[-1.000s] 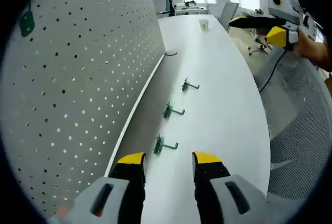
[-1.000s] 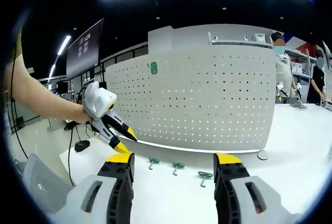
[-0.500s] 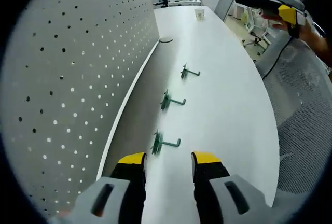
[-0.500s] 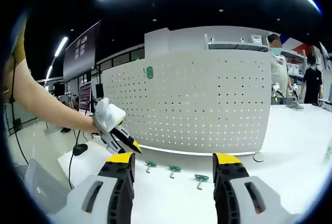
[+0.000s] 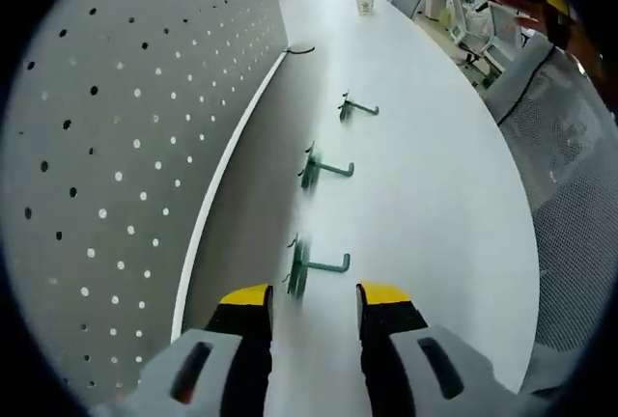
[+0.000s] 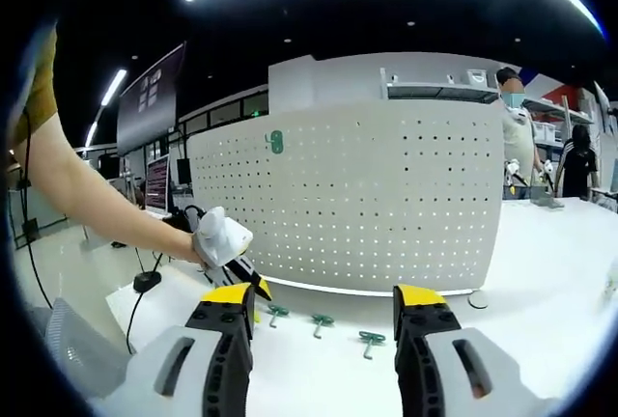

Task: Insert the hook assembly into the mounting plate slot until the hook locks in place.

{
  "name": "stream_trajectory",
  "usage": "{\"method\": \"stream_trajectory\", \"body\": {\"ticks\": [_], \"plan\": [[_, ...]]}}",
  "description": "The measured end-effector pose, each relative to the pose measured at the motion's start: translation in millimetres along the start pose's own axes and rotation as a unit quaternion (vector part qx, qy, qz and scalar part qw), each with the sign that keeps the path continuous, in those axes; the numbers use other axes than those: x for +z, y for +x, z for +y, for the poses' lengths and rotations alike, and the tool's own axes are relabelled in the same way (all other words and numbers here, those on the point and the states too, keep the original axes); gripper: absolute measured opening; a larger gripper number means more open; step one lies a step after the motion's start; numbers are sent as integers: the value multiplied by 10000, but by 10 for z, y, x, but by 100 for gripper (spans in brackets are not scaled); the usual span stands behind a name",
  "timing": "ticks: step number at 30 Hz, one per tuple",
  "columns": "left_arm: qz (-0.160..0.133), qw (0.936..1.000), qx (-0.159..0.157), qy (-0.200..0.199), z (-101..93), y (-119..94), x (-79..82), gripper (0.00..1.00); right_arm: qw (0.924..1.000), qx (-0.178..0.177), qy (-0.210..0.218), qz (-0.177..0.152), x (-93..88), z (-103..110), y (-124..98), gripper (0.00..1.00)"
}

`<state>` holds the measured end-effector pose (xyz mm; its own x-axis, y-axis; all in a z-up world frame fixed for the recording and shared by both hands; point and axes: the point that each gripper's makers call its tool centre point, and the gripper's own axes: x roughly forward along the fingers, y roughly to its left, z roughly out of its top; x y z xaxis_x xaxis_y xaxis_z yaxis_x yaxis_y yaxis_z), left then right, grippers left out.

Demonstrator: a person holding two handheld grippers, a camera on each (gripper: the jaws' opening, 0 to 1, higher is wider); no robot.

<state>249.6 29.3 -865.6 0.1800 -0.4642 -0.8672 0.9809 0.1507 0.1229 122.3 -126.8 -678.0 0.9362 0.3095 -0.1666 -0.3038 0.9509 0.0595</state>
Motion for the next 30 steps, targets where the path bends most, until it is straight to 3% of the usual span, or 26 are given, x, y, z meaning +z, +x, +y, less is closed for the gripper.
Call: {"method": "stream_trajectory", "body": {"ticks": [8, 10, 12, 18, 30], "plan": [[158, 9997, -176, 29, 42, 125, -26, 36, 9999, -129, 58, 74, -62, -91, -75, 52], [98, 9997, -216, 70, 64, 145, 5, 35, 9997, -187, -97, 91, -61, -114, -90, 51], [84, 9995, -301, -3, 72, 145, 14, 33, 9993, -234, -277, 94, -51, -119, -99, 50], [54, 9988, -483, -97, 53, 173, 28, 25, 9995, -196, -259, 19, 1, -101, -93, 49], [142, 9993, -266, -234, 122, 185, 26, 14, 9994, -167, -314, 14, 28, -116, -85, 47]]}}
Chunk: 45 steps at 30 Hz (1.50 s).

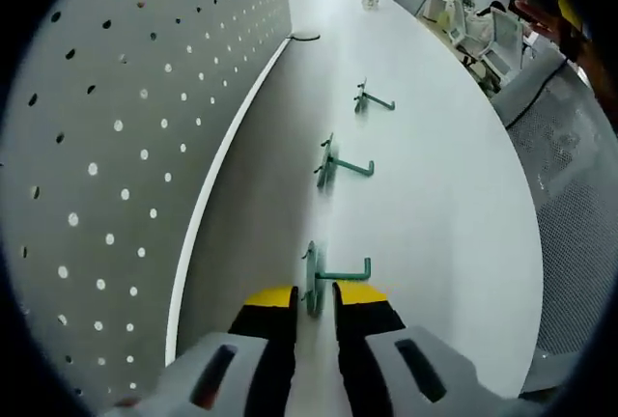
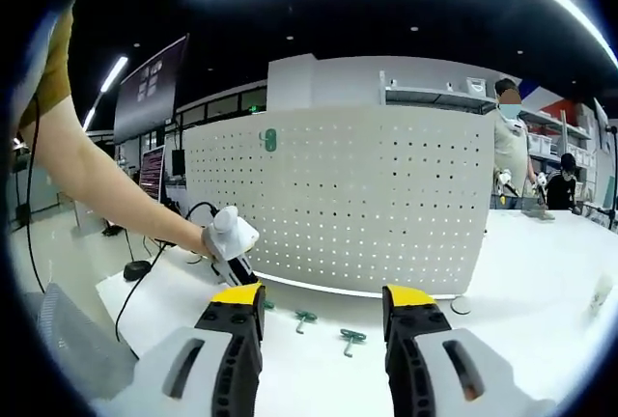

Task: Insert the hook assembly into the mounting plate slot until the hook locks in place.

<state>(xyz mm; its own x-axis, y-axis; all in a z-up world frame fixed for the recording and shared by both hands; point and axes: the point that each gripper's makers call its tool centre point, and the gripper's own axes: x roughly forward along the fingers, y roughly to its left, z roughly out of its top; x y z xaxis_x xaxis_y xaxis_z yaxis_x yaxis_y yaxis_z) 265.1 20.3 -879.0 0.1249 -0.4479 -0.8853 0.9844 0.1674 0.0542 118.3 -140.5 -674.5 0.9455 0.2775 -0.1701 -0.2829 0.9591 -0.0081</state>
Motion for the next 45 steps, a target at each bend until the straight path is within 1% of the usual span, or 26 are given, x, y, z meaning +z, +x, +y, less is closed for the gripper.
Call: {"method": "stream_trajectory", "body": {"ticks": [2, 4, 9, 13, 16, 19, 22, 27, 31, 33, 34, 35, 37, 41, 43, 45], "plan": [[53, 10000, 68, 10, 17, 1, -12, 9, 10000, 17, -10, 5, -4, 10, -5, 46], [65, 9999, 129, 86, 29, 5, -15, 6, 10000, 24, -3, 9, -9, 14, -10, 46], [110, 9996, 220, 106, 29, -5, -10, 5, 10000, 18, 1, 25, -9, 3, -26, 46], [201, 9992, 324, 120, 28, -3, -9, 4, 10000, 12, -43, 0, 22, -7, -52, 46], [357, 9983, 417, 212, 17, -26, -34, 4, 10000, 13, -48, -10, 38, -14, -72, 46], [352, 9978, 454, 331, -12, -90, -21, 4, 10000, 26, -58, -38, 65, -7, -89, 45], [242, 9980, 495, 310, -34, -194, 26, 4, 9999, 65, -68, -74, 99, 13, -102, 45], [-73, 9978, 620, 216, -103, -421, 152, 4, 9997, 156, -128, -166, 185, 71, -132, 45], [-232, 9972, 690, 198, -193, -581, 209, 4, 9992, 253, -192, -238, 259, 121, -184, 45], [-241, 9967, 741, 216, -227, -652, 213, 4, 9989, 282, -241, -273, 294, 139, -216, 45], [-281, 9962, 792, 225, -247, -713, 224, 4, 9982, 358, -282, -381, 379, 183, -276, 45], [-436, 9943, 965, 155, -289, -892, 280, 4, 9981, 369, -296, -386, 386, 188, -281, 45], [-552, 9929, 1047, 126, -288, -961, 311, 4, 9978, 412, -316, -417, 416, 209, -304, 45], [-688, 9904, 1195, 57, -376, -1135, 346, 4, 9966, 504, -410, -510, 517, 238, -344, 44], [-719, 9895, 1256, 27, -374, -1179, 339, 4, 9964, 512, -436, -522, 548, 234, -341, 44], [-754, 9883, 1325, 12, -411, -1254, 345, 4, 9956, 563, -430, -613, 610, 248, -343, 44]]}}
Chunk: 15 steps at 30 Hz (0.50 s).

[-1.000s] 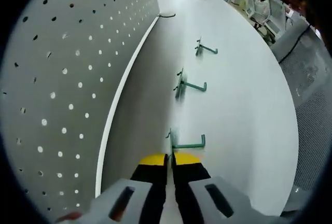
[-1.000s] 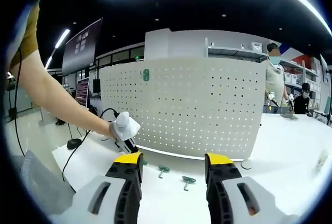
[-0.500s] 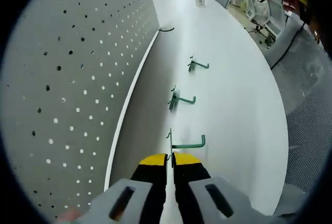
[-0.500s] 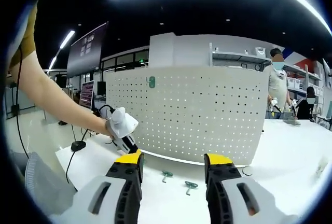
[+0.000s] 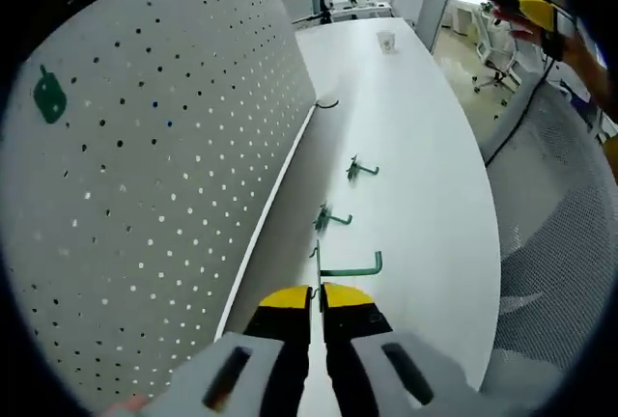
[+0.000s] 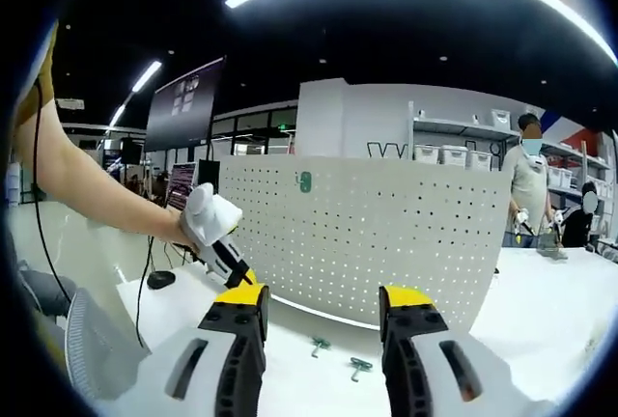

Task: Insert the hook assembly into the mounting plate slot until the hook locks in place.

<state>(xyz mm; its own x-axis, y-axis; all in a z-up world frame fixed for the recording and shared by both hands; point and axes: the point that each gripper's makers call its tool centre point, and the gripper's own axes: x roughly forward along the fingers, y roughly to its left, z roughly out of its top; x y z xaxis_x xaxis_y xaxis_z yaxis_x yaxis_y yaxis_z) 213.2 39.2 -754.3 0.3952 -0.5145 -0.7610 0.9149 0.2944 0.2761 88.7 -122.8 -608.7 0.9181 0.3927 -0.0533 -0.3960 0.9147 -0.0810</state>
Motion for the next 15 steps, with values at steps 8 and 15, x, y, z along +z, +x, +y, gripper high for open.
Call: {"method": "stream_trajectory", "body": {"ticks": [8, 15], "plan": [[-590, 9973, 396, -186, 14, -342, 233, 4, 9996, 193, -109, -192, 150, 52, 63, 43], [-841, 9939, 684, -190, 31, -605, 330, 4, 9987, 366, -180, -292, 262, 129, 132, 43]]}}
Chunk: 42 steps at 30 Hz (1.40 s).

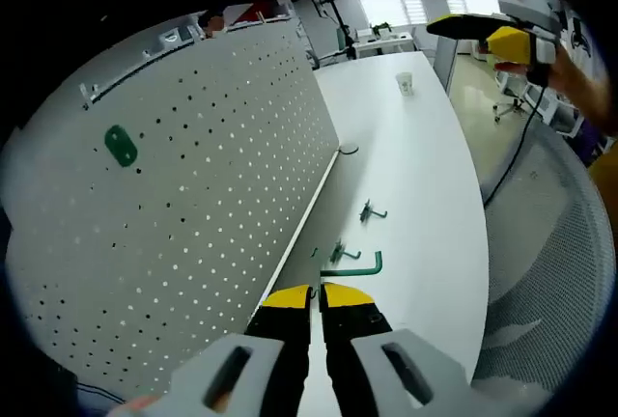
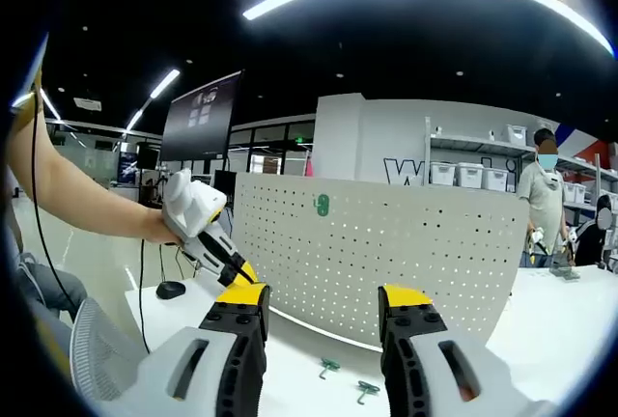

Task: Insert the hook assembly into the mounting plate slot until the hook locks in place.

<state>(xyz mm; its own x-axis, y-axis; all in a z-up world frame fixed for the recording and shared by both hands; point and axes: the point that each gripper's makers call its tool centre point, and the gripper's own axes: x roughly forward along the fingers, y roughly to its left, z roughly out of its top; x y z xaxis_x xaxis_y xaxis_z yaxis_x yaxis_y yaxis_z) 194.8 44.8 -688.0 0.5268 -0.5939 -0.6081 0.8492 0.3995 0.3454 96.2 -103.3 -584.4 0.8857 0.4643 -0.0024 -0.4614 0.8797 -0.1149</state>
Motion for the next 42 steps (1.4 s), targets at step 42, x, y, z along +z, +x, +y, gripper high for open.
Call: {"method": "stream_trajectory", "body": {"ticks": [42], "plan": [[-3565, 9140, 1223, -1500, 140, -1181, 1386, 4, 9888, 1258, 261, -765, 959, 623, 551, 23]]}}
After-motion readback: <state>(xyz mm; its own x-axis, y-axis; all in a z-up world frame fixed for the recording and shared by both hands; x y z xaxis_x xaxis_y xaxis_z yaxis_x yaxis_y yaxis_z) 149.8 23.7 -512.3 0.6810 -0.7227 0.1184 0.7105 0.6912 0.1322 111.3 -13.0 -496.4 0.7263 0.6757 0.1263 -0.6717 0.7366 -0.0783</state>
